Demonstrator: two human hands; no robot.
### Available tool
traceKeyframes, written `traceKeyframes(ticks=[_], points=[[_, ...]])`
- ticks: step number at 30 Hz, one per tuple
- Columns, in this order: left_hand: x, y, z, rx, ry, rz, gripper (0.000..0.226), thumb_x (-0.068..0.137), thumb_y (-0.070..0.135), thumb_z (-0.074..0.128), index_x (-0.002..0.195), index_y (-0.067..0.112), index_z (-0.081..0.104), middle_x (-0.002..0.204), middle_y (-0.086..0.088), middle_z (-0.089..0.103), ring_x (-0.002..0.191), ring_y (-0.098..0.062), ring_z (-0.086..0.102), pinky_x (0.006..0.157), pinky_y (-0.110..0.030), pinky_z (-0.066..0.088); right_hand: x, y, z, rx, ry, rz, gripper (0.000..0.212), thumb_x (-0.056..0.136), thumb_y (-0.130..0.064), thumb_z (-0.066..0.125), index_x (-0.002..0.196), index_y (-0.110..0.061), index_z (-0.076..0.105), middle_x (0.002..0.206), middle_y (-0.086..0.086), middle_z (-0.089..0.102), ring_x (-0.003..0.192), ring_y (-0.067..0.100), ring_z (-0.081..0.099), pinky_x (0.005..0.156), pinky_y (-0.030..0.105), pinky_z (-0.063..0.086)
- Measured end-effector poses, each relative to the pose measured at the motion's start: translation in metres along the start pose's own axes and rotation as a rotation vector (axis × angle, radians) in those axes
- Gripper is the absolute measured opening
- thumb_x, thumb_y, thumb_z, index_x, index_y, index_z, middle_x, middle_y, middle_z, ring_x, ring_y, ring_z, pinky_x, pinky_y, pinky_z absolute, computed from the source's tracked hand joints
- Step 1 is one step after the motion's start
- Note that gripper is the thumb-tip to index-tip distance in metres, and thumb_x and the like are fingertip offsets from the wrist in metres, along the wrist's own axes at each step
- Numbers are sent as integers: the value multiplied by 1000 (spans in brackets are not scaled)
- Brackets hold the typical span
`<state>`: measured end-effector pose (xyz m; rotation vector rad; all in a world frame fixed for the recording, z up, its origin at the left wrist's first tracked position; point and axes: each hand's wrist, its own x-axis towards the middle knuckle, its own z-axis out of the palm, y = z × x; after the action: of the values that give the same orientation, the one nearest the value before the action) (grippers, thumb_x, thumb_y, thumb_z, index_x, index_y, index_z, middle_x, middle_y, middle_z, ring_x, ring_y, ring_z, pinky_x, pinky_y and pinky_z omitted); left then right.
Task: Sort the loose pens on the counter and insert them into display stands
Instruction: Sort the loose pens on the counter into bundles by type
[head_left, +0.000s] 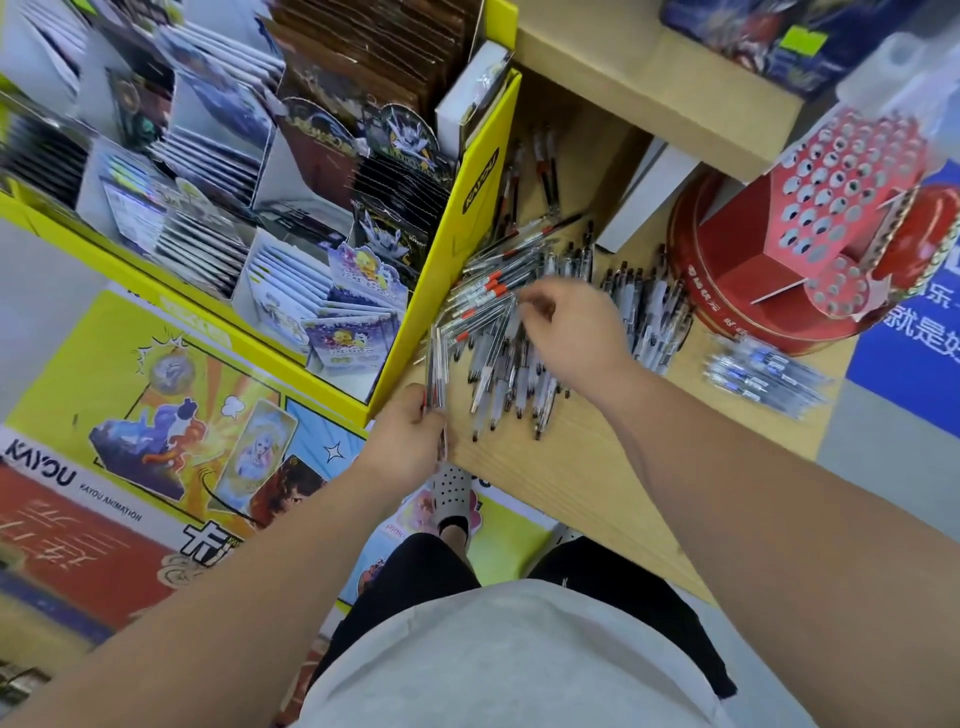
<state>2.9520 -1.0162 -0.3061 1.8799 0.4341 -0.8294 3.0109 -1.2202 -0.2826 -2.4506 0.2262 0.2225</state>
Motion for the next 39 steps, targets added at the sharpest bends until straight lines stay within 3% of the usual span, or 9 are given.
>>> traceKeyframes(ticks=[3,6,11,21,26,29,31,34,39], points=[[-3,6,3,-151,-13,-42,18,106,14,42,109,1,55,89,-19,57,71,-25,53,57,-32,55,35,3,-2,-312,-56,-141,35,100,-26,53,132,-19,64,132,8,61,118,32,53,103,38,41],[-1,6,4,-211,-28,-34,18,107,14,42,102,5,57,82,-19,62,67,-24,55,54,-29,51,57,3,1,-477,-188,-162,46,103,-32,47,148,-25,46,155,0,40,140,34,30,111,50,29],[0,2,3,-227,2,-52,18,107,13,43,109,9,60,84,-11,65,68,-18,62,61,-32,54,64,3,6,-556,-219,-243,39,102,-39,50,139,-29,55,143,2,49,137,33,32,108,51,29],[-5,6,3,-303,-43,-76,21,106,5,42,117,7,60,81,-9,67,74,-26,61,60,-32,52,69,-7,-2,-633,-209,-424,25,96,-31,61,119,-26,72,124,5,57,122,32,41,102,45,32],[-8,10,2,-344,-76,-65,17,106,4,42,113,10,57,88,-8,70,71,-22,65,60,-32,53,57,-4,-13,-521,-60,-433,21,93,-31,66,105,-18,75,110,6,65,112,34,50,93,45,40],[-10,16,3,-347,-81,-44,17,105,3,42,110,9,57,84,-10,65,71,-23,61,61,-33,51,34,-2,-22,-210,29,-278,16,90,-30,72,98,-17,76,92,0,69,92,24,59,80,37,49],[-10,21,5,-367,-68,-37,17,102,2,42,103,8,58,77,-9,59,65,-23,55,57,-32,47,12,-4,-27,89,-54,-44,14,90,-28,74,100,-18,77,83,-8,67,77,10,60,71,27,50],[-8,30,13,-422,-58,-44,17,101,5,44,104,8,61,72,-7,53,57,-21,46,53,-31,42,-23,0,-20,338,-219,171,17,89,-27,76,104,-19,77,88,-12,69,80,2,63,69,16,46],[-5,44,27,-445,-85,-40,24,104,35,54,96,12,58,67,-3,50,51,-17,41,49,-27,37,-56,1,0,448,-242,242,8,84,-26,81,88,-20,77,80,4,73,72,18,67,67,38,54]])
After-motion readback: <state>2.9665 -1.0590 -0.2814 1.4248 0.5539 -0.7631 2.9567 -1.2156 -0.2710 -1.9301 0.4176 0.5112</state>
